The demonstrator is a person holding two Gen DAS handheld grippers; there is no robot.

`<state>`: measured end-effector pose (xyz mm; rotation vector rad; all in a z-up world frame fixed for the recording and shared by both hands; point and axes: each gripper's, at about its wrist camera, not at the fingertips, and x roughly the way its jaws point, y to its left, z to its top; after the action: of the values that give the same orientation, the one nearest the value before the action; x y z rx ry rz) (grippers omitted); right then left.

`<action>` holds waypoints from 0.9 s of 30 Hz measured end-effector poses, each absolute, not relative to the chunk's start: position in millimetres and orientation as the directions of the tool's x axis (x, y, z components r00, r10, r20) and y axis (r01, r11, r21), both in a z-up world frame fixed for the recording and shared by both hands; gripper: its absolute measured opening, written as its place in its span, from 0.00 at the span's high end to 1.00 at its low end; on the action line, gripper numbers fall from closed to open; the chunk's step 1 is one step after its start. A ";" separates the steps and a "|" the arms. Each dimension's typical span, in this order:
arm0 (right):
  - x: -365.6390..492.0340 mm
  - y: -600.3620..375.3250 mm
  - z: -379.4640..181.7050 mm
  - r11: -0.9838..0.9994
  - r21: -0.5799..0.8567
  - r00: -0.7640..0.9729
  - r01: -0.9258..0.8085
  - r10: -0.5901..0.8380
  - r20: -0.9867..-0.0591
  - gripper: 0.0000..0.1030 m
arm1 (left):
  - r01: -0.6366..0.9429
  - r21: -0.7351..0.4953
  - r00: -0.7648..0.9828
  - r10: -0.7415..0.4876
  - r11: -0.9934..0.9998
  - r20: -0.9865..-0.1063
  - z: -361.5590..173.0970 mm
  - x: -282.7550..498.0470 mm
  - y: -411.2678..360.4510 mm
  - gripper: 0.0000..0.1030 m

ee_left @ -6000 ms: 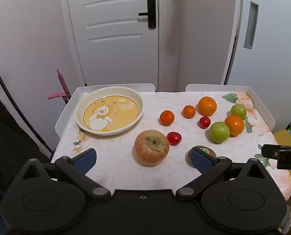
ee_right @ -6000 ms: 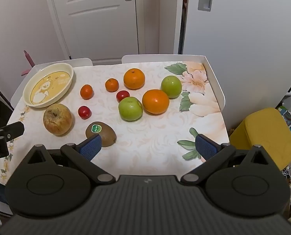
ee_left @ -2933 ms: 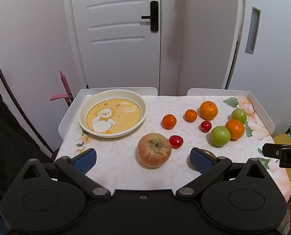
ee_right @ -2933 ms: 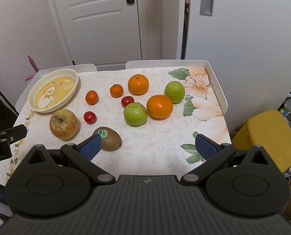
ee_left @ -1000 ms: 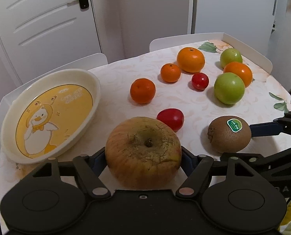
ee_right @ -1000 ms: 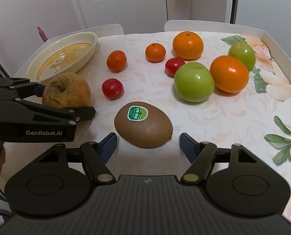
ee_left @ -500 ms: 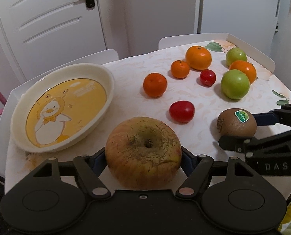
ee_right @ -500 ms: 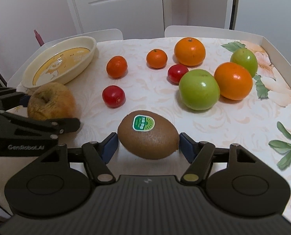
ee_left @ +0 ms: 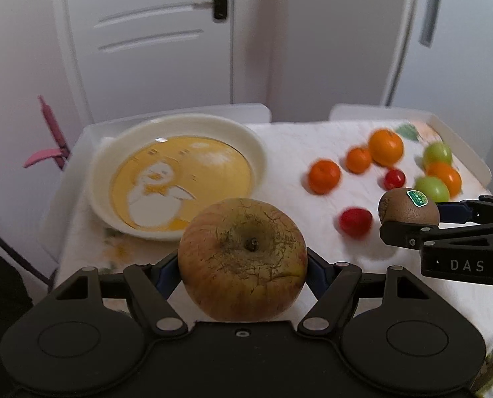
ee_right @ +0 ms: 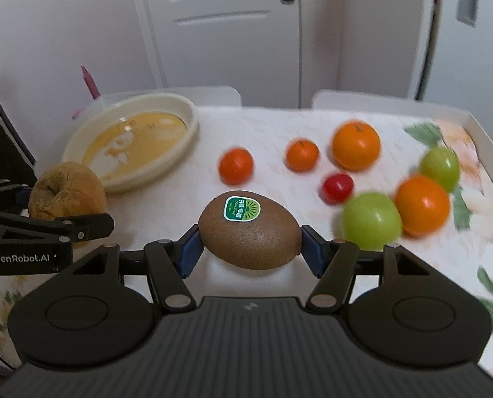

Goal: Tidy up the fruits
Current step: 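Carry the apple and kiwi over the duck plate with both tools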

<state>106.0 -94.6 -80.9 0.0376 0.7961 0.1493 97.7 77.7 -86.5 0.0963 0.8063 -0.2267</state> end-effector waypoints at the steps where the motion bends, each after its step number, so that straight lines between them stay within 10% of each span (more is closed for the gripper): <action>1: 109.8 -90.7 -76.9 0.988 0.091 0.692 -0.127 0.154 -0.705 0.25 | 0.229 -0.002 0.675 -0.160 0.973 -0.720 -82.8 99.4 81.5 0.25; 27: 254.5 -9.9 -54.6 0.977 0.121 0.712 -0.174 0.210 -0.671 0.25 | 0.194 0.013 0.714 -0.133 0.981 -0.687 -73.9 238.2 146.0 0.25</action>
<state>254.5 -9.9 -54.6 0.0500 0.7495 0.2132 238.2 146.0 -73.9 0.0863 0.7541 -0.1813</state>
